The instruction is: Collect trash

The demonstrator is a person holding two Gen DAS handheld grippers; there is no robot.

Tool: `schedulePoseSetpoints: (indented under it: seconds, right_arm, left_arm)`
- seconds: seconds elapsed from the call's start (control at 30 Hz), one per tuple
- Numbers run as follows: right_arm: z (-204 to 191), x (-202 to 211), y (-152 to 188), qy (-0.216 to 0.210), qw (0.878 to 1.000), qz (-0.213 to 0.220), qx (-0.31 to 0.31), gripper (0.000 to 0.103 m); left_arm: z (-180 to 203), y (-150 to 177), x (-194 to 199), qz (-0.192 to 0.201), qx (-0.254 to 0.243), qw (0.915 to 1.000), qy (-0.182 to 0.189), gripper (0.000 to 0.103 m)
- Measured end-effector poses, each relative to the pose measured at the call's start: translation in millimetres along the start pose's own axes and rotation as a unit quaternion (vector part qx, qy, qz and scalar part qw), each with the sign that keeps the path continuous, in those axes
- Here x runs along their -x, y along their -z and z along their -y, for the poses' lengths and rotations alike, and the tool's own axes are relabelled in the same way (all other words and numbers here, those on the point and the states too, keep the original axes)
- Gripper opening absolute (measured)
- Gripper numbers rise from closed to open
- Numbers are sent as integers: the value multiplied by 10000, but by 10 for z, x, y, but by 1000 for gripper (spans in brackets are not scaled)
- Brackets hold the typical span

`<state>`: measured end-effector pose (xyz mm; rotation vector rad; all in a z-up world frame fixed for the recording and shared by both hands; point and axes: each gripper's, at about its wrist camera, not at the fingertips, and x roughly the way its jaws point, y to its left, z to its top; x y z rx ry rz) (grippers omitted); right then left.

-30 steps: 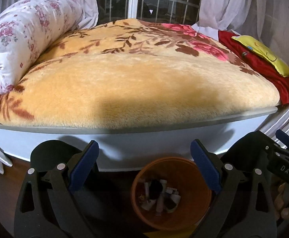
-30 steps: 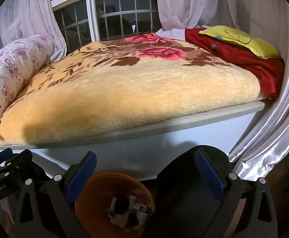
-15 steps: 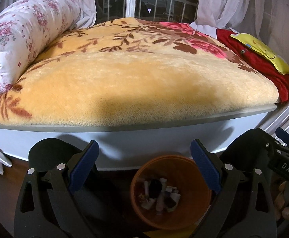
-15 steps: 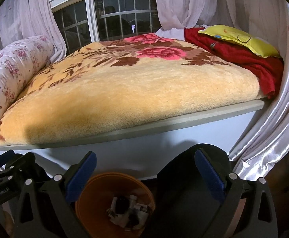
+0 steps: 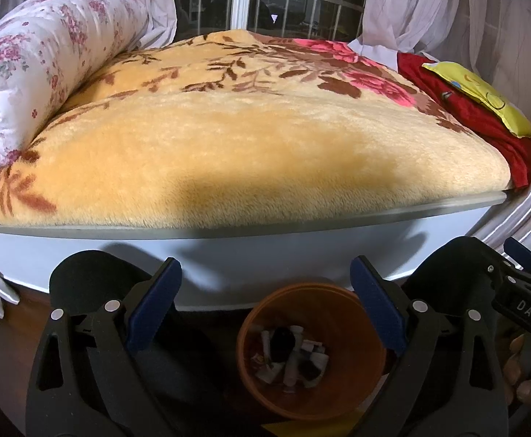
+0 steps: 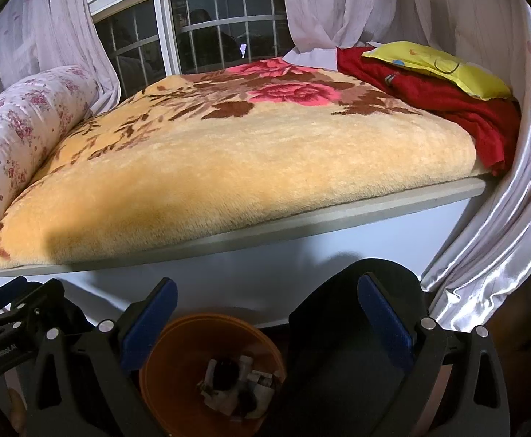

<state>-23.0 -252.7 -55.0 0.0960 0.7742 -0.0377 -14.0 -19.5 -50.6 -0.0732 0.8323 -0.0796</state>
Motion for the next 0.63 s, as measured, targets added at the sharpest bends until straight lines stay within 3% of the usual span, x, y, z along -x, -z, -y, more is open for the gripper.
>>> schedulePoseSetpoints:
  seconds: [0.2,0.43,0.63]
  right_arm:
    - [-8,-18,24,-5,10000,-60,-23,98]
    - [-13,-25,29,8,10000,-85,-50,98]
    - [-5,-28,28,13,9999,-75,-76,98]
  left_arm:
    - [13,78,-48,-121,76,9998,103,94]
    - [64,79,57,153,0,9997,-177,94]
    - [27,63,59,128,94,9998,-109,94]
